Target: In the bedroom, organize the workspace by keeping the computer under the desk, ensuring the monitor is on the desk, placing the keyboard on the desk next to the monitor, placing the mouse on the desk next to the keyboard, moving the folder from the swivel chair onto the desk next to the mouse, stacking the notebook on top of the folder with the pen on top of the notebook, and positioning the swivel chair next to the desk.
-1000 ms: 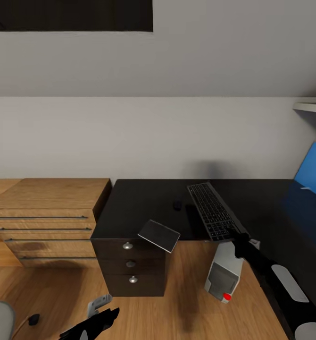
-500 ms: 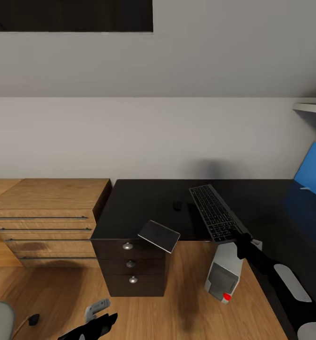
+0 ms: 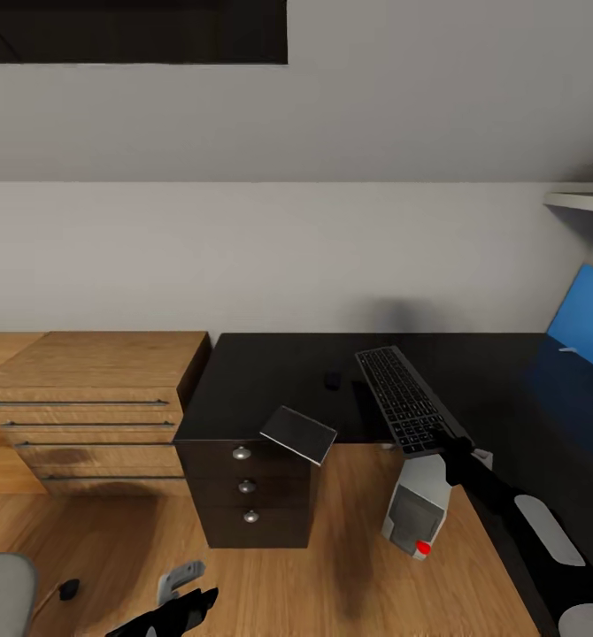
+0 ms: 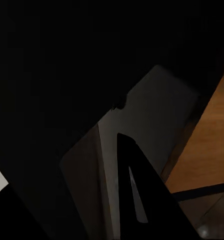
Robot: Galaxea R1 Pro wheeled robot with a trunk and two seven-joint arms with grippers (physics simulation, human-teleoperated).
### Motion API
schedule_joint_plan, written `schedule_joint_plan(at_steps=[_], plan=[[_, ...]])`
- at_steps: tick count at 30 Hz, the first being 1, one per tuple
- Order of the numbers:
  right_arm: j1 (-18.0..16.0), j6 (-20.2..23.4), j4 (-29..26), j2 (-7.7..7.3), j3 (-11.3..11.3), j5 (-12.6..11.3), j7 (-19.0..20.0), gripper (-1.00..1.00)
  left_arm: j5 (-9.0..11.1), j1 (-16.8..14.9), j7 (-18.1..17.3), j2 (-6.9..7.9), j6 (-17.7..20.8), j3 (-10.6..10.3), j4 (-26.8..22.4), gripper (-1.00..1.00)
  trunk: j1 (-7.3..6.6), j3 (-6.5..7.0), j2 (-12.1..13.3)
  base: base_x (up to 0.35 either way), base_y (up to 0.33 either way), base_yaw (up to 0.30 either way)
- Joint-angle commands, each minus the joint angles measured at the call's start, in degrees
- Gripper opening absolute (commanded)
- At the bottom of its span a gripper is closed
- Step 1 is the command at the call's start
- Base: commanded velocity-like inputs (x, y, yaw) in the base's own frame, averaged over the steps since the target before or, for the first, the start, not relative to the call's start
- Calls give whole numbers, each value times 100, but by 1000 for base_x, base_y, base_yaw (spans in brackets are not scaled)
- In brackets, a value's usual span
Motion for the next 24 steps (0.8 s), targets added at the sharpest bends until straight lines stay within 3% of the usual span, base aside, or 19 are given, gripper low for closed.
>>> schedule_joint_plan(at_steps=[1,24], plan=[[-4,34,4,1,-13,-17,15,-100,24,-4,-32,-8,47,36,-10,100,-3,-6,-4,-296,0,0],[-4,30,19,1,-14,-17,29,-100,24,-4,-41,-8,45,36,111,100,-3,-6,-4,-323,0,0]])
